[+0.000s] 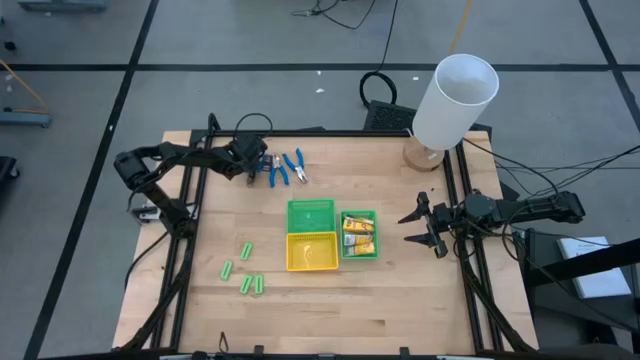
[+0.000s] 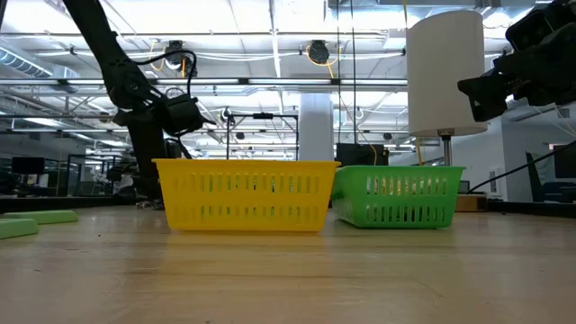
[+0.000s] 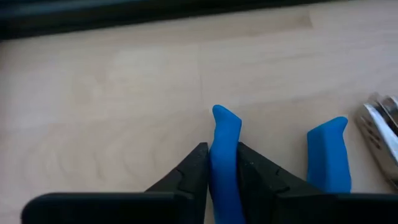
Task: Pick & Place School Supplies
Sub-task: Put the blue hole puncher into the left green bin
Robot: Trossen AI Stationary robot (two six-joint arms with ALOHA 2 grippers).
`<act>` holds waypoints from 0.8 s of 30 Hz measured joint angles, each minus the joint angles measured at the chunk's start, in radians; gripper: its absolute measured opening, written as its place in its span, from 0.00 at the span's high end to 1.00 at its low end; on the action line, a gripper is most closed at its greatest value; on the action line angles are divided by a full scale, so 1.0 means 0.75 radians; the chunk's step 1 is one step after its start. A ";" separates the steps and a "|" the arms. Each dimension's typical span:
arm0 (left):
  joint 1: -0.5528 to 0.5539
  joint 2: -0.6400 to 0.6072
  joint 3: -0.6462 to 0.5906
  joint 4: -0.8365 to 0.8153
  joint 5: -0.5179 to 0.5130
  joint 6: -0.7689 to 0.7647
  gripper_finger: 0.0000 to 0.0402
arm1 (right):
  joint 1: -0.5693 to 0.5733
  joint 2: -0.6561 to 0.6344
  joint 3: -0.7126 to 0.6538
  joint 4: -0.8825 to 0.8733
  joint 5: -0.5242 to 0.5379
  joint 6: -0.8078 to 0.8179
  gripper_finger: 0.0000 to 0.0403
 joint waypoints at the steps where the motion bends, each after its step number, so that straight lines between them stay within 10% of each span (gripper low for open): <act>1: 0.000 -0.011 -0.001 -0.002 0.011 0.009 0.80 | 0.000 0.000 0.000 0.000 0.000 0.000 0.44; 24: -0.188 -0.493 -0.001 0.273 0.212 0.272 0.84 | 0.000 0.000 0.000 0.000 -0.001 0.000 0.44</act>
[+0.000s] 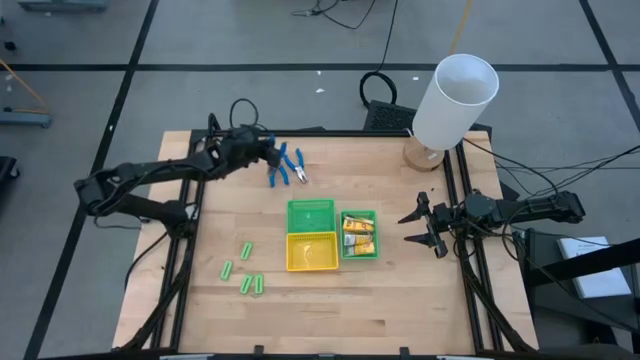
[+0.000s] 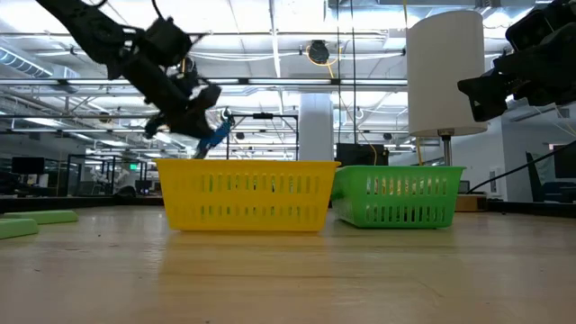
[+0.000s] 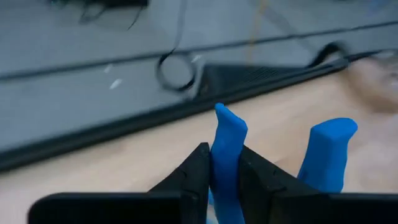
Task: Pick & Place School Supplies
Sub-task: Put the blue hole puncher into the left green bin
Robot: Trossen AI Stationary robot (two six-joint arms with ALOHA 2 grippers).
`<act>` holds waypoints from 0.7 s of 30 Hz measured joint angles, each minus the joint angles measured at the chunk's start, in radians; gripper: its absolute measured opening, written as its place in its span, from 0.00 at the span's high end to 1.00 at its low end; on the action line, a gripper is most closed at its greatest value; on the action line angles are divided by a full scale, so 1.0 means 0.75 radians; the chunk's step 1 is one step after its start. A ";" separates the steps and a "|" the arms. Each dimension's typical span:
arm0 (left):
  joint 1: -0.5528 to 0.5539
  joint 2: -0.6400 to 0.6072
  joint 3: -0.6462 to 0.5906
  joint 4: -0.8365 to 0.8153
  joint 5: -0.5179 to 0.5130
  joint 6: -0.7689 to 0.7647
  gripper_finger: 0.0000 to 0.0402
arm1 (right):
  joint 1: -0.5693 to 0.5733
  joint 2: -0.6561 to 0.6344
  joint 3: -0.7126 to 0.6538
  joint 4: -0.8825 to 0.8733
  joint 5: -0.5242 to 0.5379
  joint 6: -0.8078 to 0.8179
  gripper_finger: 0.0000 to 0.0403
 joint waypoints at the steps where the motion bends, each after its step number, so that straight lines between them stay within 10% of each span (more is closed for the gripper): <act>1: -0.020 -0.012 0.001 0.039 0.003 0.024 0.86 | 0.000 0.000 0.000 0.000 0.000 0.000 0.44; 21: -0.491 -0.058 0.002 0.559 0.209 0.440 0.88 | 0.000 0.000 0.000 0.000 0.000 0.000 0.44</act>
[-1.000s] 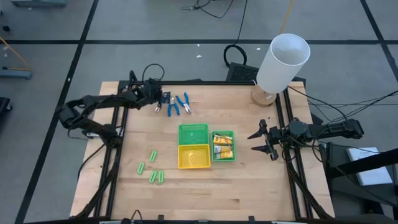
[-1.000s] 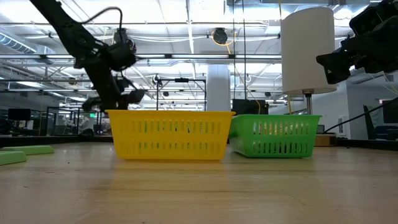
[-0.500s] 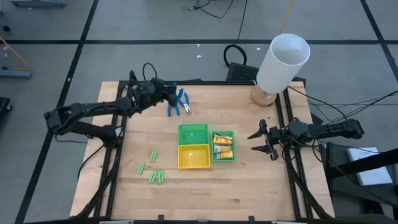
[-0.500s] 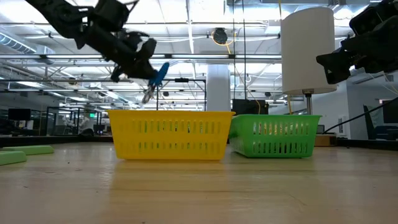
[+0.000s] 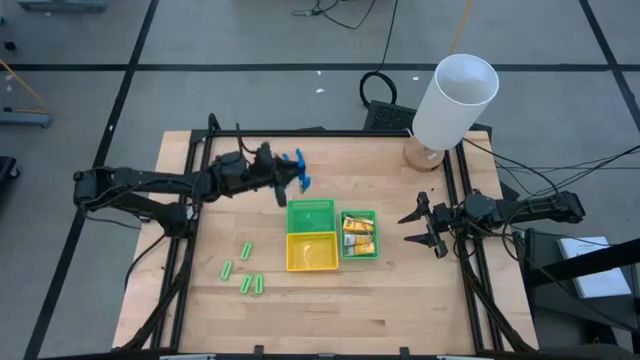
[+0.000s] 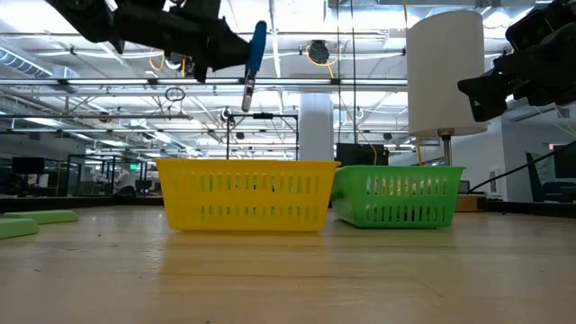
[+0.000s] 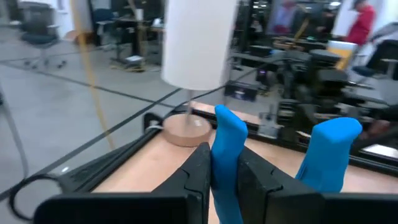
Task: Pick & Place School Supplies
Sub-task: Put the blue hole puncher into the left green bin
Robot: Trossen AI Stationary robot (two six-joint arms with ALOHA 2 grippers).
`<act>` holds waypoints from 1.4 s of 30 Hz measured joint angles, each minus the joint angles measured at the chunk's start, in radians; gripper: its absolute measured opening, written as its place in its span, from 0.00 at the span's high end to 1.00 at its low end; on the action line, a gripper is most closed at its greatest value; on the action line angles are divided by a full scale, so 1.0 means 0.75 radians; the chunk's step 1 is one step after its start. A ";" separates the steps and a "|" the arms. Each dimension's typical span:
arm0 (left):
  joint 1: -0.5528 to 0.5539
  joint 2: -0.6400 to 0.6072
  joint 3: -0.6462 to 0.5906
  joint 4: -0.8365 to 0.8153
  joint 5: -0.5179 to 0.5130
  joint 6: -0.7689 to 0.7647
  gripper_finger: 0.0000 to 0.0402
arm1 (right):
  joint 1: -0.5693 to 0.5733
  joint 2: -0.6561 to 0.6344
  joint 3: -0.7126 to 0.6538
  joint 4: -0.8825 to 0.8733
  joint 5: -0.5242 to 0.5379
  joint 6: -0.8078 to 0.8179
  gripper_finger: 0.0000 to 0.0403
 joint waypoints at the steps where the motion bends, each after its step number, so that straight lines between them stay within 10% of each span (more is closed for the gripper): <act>1: -0.021 0.000 0.000 0.001 0.000 0.009 0.88 | 0.000 0.000 0.000 0.000 0.000 0.000 0.44; 42: -0.236 0.399 0.001 -0.102 -0.059 0.049 0.85 | 0.000 0.000 0.000 0.001 0.000 0.000 0.44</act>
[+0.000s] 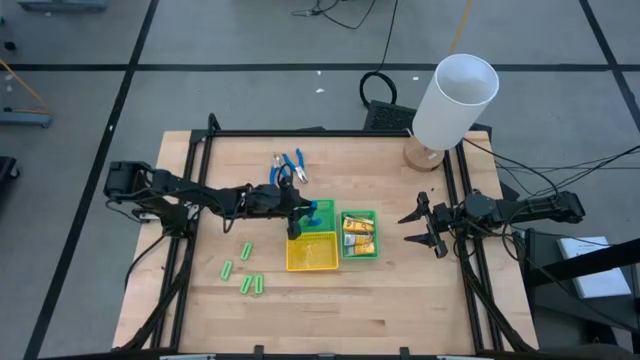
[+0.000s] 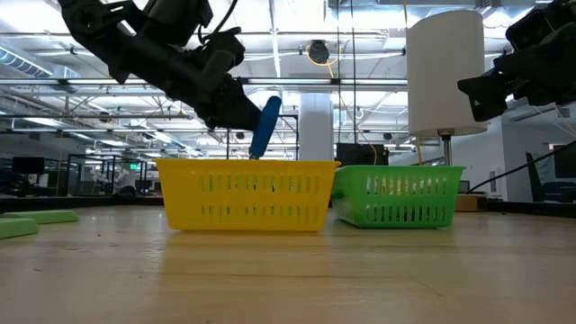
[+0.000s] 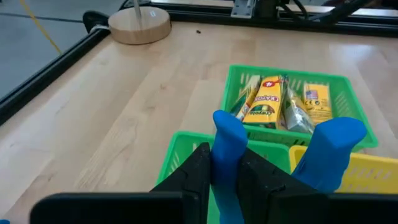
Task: Pick & Place School Supplies
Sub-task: Put the blue hole puncher into the left green bin
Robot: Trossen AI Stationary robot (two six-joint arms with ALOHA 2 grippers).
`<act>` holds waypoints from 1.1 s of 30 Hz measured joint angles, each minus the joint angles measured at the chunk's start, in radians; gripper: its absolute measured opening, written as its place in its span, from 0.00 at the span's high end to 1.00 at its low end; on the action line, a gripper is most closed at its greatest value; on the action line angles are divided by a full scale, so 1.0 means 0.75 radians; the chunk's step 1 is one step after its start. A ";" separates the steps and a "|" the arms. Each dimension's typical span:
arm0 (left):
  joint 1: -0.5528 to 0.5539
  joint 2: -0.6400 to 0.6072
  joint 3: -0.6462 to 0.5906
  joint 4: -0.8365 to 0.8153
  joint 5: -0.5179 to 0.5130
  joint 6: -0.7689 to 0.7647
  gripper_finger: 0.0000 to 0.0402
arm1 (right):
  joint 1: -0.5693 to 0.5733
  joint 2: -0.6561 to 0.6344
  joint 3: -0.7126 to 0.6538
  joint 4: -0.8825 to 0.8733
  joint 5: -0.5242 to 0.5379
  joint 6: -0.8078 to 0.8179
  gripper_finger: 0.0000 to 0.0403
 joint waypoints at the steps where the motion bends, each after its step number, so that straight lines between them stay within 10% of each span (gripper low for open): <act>1: 0.001 0.000 0.000 -0.008 0.001 0.000 0.84 | 0.000 0.000 0.000 0.000 0.000 0.000 0.44; 33: 0.054 0.005 -0.001 -0.198 0.013 -0.058 0.77 | 0.000 0.000 0.000 -0.001 0.001 0.000 0.44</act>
